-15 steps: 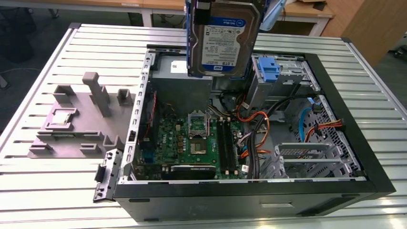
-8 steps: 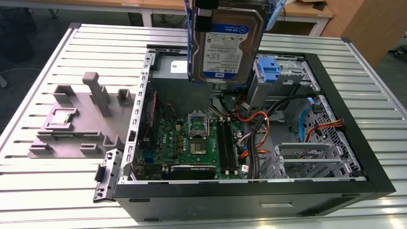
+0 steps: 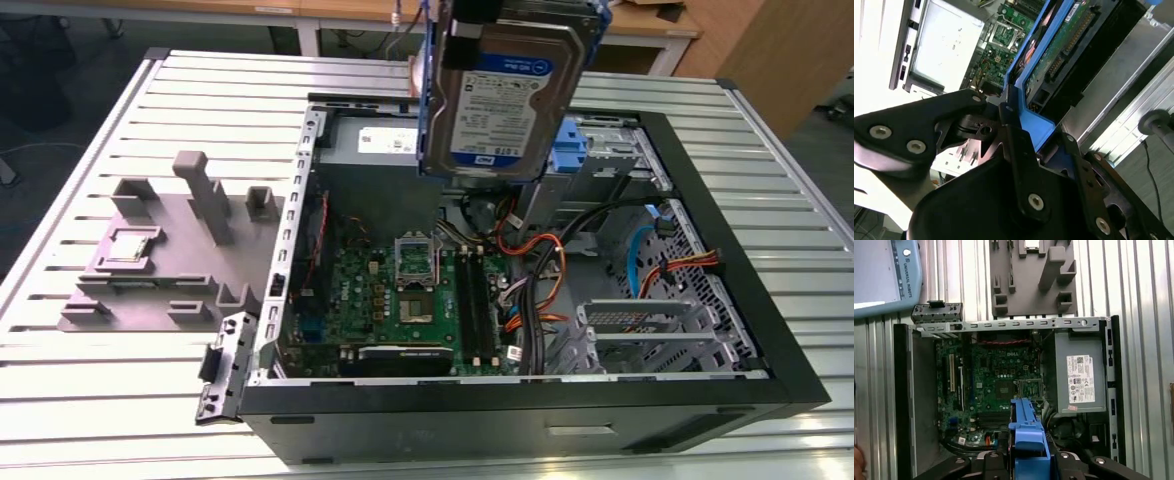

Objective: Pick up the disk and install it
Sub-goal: 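Insert the disk into the insertion slot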

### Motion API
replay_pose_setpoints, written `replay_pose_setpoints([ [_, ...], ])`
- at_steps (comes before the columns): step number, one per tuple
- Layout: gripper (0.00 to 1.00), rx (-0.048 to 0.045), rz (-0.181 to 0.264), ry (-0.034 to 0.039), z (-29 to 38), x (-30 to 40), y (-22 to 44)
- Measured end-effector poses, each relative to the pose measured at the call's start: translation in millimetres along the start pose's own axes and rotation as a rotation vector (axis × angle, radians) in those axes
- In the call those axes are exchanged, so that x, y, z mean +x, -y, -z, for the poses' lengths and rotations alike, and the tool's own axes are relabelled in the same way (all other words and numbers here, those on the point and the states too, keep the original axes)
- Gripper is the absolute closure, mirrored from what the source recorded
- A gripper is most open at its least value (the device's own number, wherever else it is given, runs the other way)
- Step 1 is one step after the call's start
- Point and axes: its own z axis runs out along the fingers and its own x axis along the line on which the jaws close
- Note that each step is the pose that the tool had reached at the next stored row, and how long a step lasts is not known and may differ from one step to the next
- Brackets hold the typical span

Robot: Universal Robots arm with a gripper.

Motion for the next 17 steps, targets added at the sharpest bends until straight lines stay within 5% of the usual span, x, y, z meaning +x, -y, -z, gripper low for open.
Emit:
replay_pose_setpoints([
  [3,0.63,-0.0068,0.0,-0.0004,0.0,-0.5,8.3],
  [6,0.63,-0.0071,0.0,-0.0005,-0.5,1.0,9.7],
  [17,0.63,-0.0071,0.0,-0.0005,-5.1,27.9,15.7],
])
